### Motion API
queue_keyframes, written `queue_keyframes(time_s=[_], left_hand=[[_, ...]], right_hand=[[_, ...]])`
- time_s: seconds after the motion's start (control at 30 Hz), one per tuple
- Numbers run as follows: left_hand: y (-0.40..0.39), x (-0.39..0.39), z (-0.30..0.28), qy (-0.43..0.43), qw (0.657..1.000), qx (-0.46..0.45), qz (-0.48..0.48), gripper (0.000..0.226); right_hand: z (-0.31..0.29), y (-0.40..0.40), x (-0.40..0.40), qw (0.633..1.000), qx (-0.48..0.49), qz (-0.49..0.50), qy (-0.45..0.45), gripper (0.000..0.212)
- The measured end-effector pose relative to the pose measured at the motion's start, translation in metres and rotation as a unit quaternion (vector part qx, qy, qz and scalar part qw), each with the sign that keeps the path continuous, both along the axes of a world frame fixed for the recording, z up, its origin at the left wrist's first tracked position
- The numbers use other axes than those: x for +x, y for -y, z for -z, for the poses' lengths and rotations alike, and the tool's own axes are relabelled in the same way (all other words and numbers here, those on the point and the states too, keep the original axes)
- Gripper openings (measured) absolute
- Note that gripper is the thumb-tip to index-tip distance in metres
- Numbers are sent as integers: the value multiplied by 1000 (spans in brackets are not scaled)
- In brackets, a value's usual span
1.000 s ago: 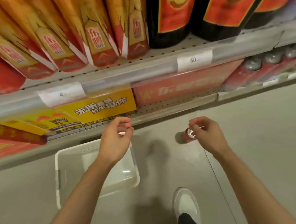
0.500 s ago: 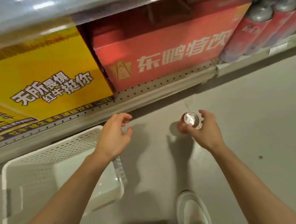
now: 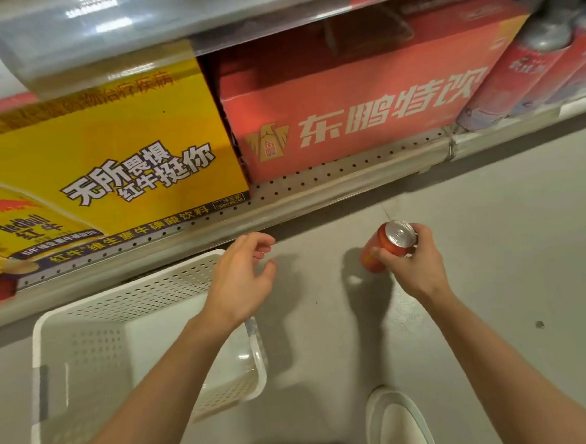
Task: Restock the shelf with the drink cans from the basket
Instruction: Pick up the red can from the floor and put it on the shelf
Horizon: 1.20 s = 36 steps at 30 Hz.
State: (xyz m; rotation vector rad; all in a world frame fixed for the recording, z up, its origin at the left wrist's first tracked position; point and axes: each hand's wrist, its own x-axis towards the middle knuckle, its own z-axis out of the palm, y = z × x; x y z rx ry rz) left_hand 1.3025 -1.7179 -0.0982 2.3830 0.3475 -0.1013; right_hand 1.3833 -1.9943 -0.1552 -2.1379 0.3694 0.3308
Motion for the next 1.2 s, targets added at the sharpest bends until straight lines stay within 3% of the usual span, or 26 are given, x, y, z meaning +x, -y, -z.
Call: queue_keyframes(time_s=[0.17, 0.3, 0.67, 0.93, 1.2], left_hand=[[6, 2, -16, -15, 994, -83, -71, 27], [14, -8, -83, -12, 975, -170, -145, 26], [5, -86, -436, 71, 931, -273, -232, 25], [-47, -182, -679, 118, 919, -270, -262, 24], [-96, -233, -841, 235, 896, -252, -281, 22]], right_hand=[[-49, -9, -2, 996, 88, -14, 11, 59], [-124, -16, -13, 992, 119, -48, 10, 56], [-474, -43, -73, 986, 133, -99, 29, 54], [-729, -84, -141, 982, 140, -120, 50, 53], [-889, -144, -178, 965, 178, -160, 108, 39]])
